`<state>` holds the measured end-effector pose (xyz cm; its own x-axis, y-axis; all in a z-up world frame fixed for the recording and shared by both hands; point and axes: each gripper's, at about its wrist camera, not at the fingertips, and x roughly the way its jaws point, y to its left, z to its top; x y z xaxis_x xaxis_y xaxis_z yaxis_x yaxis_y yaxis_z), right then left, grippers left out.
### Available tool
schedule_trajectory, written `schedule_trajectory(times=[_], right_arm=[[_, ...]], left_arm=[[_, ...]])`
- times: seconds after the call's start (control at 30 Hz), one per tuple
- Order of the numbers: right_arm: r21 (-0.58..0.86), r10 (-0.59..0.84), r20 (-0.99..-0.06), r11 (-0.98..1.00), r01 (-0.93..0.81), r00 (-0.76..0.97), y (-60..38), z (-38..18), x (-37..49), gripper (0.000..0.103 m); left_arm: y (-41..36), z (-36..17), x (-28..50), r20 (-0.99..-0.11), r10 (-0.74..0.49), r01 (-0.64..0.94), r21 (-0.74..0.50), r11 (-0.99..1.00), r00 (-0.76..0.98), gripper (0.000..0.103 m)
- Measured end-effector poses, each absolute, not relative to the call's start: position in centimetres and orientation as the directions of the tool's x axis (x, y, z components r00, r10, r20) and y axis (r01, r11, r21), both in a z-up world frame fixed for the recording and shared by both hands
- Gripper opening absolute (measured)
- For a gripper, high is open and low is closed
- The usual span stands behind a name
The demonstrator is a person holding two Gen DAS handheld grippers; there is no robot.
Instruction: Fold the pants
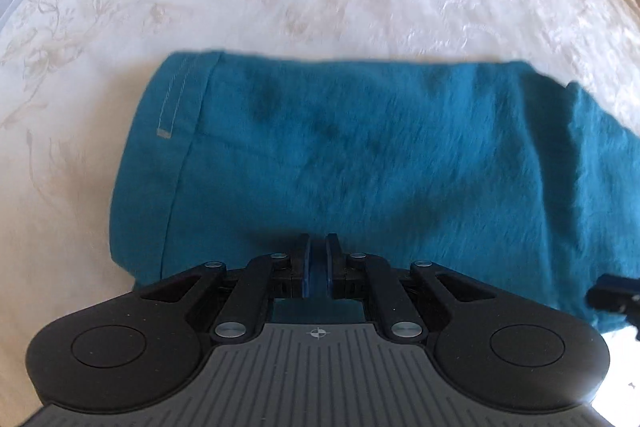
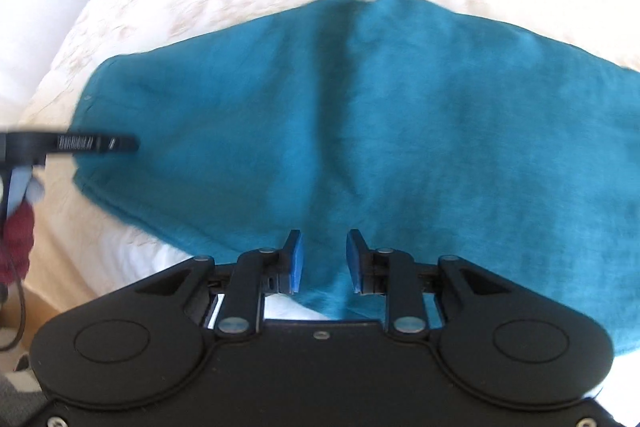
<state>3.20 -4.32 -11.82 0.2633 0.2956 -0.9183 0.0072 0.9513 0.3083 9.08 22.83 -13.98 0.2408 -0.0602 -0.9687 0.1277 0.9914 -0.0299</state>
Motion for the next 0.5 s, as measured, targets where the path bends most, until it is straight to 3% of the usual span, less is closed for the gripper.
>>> schedule_trajectory(times=[0.17,0.5], right_arm=[[0.281,0.239,-0.938,0.948,0.151,0.250,-8.2,-12.9,1.4,0.035],[0.194,0.005,-0.925,0.866,0.461,0.381,-21.6,-9.5,-4.9,0.036]], left_arm=[[23.9,-14.9,7.3,-0.978,-0.031,0.128,-0.005,0.992,0.207,0.008],[19.8,-9.5,6.3,-0.954,-0.031,0.087,-0.006,0.996,0.299,0.008]])
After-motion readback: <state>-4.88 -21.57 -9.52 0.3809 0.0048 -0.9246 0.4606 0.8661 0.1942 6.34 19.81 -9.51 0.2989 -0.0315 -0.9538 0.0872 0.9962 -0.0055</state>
